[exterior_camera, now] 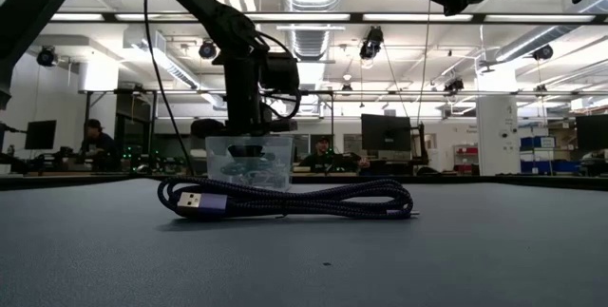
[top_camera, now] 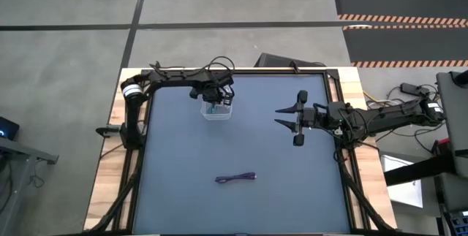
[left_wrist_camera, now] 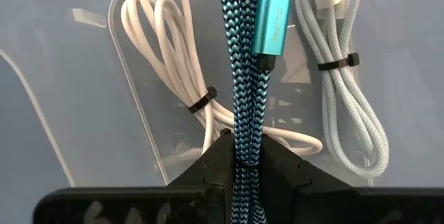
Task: Pick and place USB-C Cables
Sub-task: Put the blue charger cable into the transparent bin
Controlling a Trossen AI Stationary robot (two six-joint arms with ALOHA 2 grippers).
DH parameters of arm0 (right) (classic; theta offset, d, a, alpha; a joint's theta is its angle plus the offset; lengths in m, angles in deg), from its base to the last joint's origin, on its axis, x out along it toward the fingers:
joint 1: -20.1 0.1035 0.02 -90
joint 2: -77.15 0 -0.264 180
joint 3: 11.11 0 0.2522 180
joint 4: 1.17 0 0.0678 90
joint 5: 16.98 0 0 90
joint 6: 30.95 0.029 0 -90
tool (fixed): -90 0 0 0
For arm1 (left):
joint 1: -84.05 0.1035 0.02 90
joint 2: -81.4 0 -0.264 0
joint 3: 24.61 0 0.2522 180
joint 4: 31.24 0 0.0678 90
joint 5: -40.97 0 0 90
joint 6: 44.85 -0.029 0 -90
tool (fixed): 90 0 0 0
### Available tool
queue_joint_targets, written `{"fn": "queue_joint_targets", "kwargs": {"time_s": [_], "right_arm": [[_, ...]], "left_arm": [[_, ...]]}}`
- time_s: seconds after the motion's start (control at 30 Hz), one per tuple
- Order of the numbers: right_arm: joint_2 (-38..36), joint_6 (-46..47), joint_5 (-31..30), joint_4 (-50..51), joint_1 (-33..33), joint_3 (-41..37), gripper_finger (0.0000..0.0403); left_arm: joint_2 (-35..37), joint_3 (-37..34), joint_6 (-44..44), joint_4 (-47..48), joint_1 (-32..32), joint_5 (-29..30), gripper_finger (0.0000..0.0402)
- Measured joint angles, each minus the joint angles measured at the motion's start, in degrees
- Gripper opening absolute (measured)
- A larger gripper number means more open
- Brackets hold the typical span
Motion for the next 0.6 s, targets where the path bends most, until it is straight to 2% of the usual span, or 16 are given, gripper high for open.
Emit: {"fn": "queue_joint_targets", "kwargs": {"time_s": [0.3,0.6], "right_arm": [[0.00,0.00,0.00,0.00,0.00,0.00,0.0130],[0.00,0.00,0.00,-0.02,0.00,0.00,0.0130]], "left_arm": [[0.00,0.01,-0.28,-0.03,-0.02,-0.04,0.0040],[0.00,0.02,-0.23,-0.15,-0.04,0.04,0.0131]]}}
